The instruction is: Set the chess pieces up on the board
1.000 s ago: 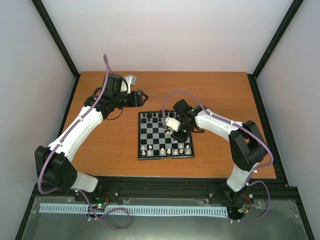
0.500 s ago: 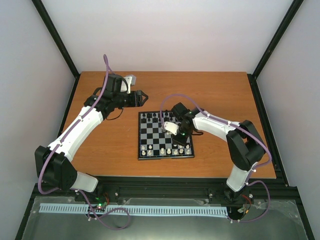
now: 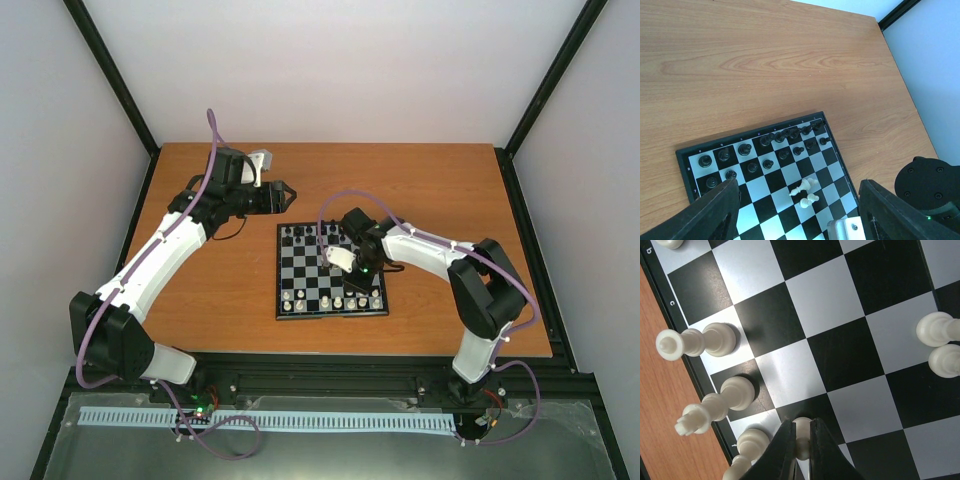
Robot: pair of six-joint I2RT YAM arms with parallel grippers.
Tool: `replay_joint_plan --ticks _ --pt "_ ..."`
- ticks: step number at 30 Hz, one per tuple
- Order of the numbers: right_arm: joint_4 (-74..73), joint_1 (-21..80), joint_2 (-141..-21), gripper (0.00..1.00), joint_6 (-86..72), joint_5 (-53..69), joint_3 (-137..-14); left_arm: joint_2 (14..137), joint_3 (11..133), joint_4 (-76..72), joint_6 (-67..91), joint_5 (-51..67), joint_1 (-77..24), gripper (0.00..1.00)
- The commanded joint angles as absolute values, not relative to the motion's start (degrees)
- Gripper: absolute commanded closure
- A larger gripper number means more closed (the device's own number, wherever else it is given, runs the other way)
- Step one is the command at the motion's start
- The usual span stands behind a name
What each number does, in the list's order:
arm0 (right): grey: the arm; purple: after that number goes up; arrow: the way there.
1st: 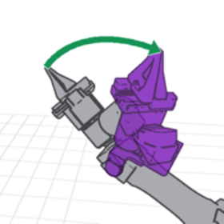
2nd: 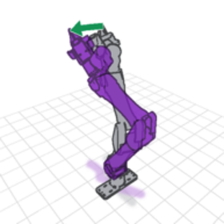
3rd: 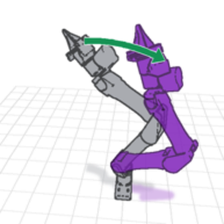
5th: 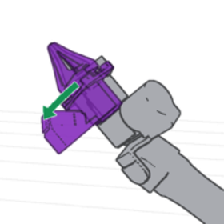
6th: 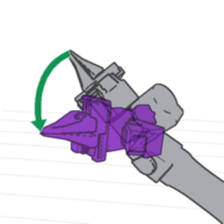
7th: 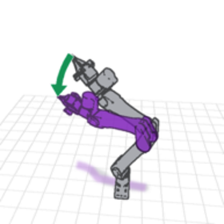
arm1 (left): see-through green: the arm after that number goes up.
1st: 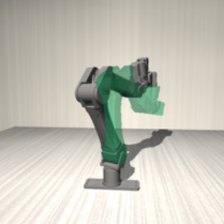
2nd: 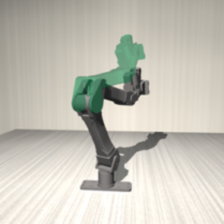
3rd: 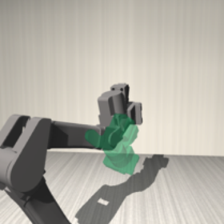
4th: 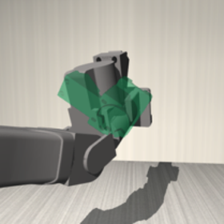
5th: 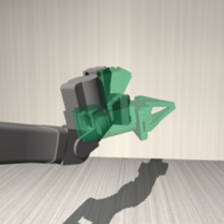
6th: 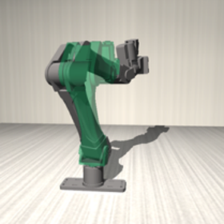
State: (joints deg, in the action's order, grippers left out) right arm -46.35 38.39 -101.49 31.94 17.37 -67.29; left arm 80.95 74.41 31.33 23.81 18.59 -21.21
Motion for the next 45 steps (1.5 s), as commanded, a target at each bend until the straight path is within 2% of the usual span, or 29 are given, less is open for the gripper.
replay_joint_plan --ticks 1,9,12,25,45 --pt "-46.22 39.11 -102.72 0.93 32.13 17.41 -67.01 80.42 76.09 30.26 24.37 19.42 -20.57 0.33" --pt "-47.92 39.03 -101.29 0.78 31.49 19.55 -69.2 80.28 76.11 30.27 24.37 19.51 -20.6 0.33" --pt "-48.99 38.74 -99.9 0.76 31.46 19.32 -71.4 80.29 76.11 30.24 24.35 19.56 -20.57 0.33" --pt "-47.85 32.55 -106.02 0.76 29.49 12.3 -80.15 80.27 76.03 30.14 24.66 19.86 -20.59 0.33" --pt "-49.31 32.83 -113.28 0.75 29.97 16.83 -84.45 80.24 76.03 30.15 24.73 19.87 -20.57 0.33"
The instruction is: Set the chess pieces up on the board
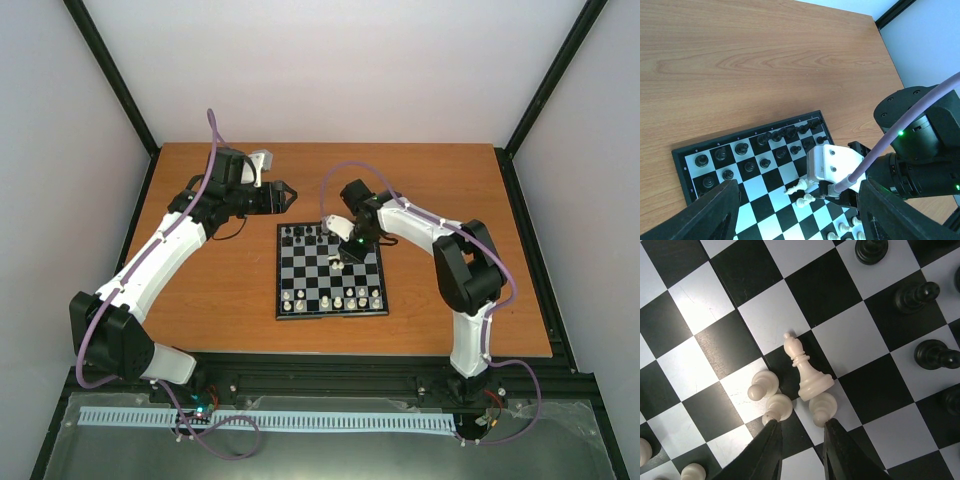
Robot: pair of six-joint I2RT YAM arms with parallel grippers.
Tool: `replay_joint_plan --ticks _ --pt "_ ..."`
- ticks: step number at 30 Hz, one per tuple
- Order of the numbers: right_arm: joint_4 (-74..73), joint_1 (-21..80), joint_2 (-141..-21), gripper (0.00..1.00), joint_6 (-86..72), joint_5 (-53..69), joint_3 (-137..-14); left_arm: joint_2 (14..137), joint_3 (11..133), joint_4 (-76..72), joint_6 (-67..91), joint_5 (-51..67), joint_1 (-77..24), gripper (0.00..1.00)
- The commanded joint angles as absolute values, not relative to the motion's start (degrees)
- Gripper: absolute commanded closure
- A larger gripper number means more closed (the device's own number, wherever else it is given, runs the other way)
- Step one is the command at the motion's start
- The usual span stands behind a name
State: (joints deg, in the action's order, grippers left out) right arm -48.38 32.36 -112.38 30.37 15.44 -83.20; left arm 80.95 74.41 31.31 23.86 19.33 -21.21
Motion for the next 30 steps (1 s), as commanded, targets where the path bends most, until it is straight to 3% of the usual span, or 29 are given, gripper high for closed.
replay_joint_plan --ticks 1,30 --pt "-49.31 32.94 -113.29 0.75 29.94 17.03 -84.4 80.24 76.03 30.15 24.77 19.86 -20.57 0.33" --pt "-48.77 35.67 -111.67 0.73 28.58 15.32 -82.72 80.24 76.0 30.1 24.88 20.06 -20.57 0.32"
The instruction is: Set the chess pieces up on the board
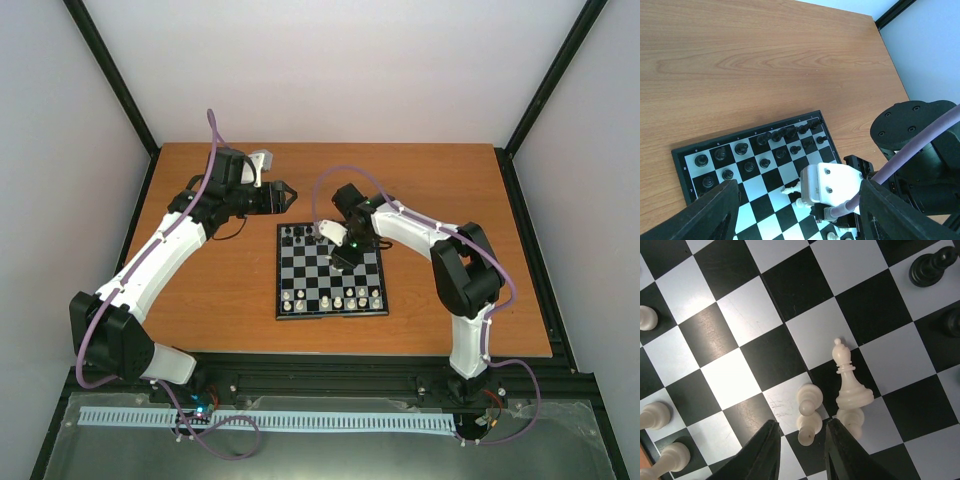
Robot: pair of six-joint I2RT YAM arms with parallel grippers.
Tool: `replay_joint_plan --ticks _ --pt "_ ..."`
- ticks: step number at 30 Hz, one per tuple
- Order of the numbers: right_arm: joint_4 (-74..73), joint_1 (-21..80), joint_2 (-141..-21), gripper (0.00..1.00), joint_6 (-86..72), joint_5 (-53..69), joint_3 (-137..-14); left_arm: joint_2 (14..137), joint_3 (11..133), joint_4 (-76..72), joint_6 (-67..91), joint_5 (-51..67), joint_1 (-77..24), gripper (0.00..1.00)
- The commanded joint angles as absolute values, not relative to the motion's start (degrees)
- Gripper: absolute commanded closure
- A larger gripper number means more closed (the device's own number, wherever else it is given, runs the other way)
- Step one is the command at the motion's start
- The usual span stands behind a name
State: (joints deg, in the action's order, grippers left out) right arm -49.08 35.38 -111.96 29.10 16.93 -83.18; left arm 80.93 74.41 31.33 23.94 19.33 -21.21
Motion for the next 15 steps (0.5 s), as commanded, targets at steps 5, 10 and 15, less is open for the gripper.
replay_joint_plan --ticks 5,10,15 --pt "-48.9 35.85 -112.34 0.77 28.64 13.89 -82.51 80.25 76.03 30.11 25.0 20.14 -20.57 0.32" --pt "-49.22 36.33 -112.28 0.78 29.28 14.1 -81.11 80.32 76.03 30.09 24.96 20.23 -20.58 0.32" --pt "-49.15 37.04 -112.05 0.79 30.05 14.62 -79.91 80.31 75.95 30.08 25.05 20.29 -20.57 0.32"
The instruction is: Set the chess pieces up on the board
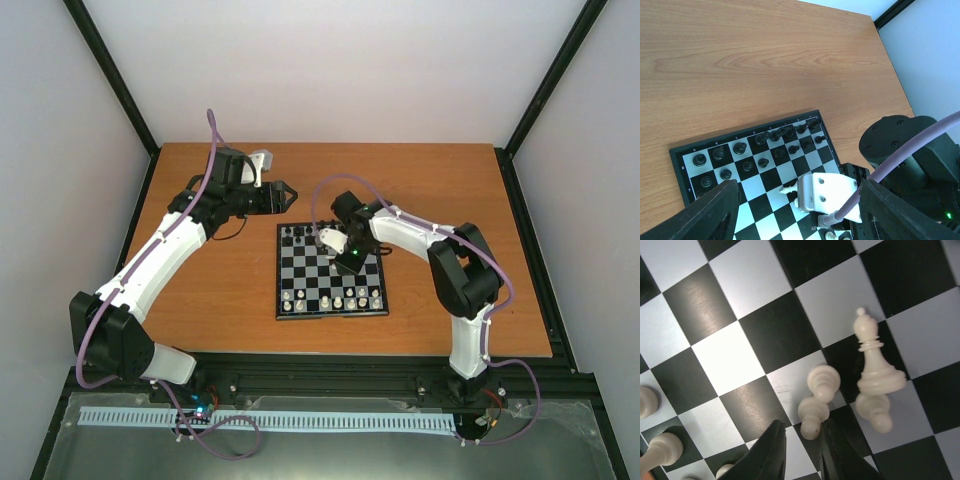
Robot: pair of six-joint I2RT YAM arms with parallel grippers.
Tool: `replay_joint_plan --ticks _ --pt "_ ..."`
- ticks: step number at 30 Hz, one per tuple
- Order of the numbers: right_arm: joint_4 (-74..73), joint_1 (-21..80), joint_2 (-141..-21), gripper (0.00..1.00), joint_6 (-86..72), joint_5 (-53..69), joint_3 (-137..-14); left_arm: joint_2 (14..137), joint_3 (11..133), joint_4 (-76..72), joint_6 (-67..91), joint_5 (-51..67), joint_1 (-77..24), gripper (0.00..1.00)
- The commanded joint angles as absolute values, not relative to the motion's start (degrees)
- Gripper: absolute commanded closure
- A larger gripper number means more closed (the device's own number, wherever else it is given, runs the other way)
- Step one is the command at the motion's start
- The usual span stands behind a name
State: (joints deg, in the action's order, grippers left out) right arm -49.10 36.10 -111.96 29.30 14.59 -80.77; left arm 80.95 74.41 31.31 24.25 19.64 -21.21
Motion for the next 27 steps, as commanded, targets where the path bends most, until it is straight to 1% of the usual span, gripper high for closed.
replay_joint_plan --ticks 1,3,6,7,9,11,13,20,27 --pt "-49.13 37.08 -112.0 0.81 30.05 14.71 -79.85 80.27 75.94 30.11 25.05 20.3 -20.57 0.32" --pt "-49.09 37.17 -111.88 0.83 30.06 14.87 -79.89 80.29 75.94 30.06 25.08 20.3 -20.57 0.32" --pt "-48.73 37.24 -111.79 0.84 29.99 14.58 -79.94 80.34 75.93 30.13 25.1 20.3 -20.63 0.32" --pt "-48.43 37.22 -111.82 0.83 29.8 14.22 -80.04 80.33 75.94 30.07 25.2 20.32 -20.57 0.32" --pt "-47.9 37.25 -111.88 0.76 29.55 13.69 -80.31 80.32 75.94 29.99 25.18 20.33 -20.61 0.32" --pt "-47.77 37.27 -111.96 0.76 29.61 13.74 -80.71 80.32 75.94 30.06 25.22 20.45 -20.57 0.32" --pt "-48.02 37.31 -112.13 0.77 29.53 14.06 -81.25 80.33 75.94 30.06 25.3 20.4 -20.57 0.32" --pt "-48.44 38.17 -112.12 0.89 30.06 14.72 -80.94 80.33 75.94 29.9 25.4 20.56 -20.57 0.32" --pt "-49.77 40.17 -110.17 0.93 31.76 15.73 -78.75 80.28 75.94 29.95 25.39 20.58 -20.57 0.32"
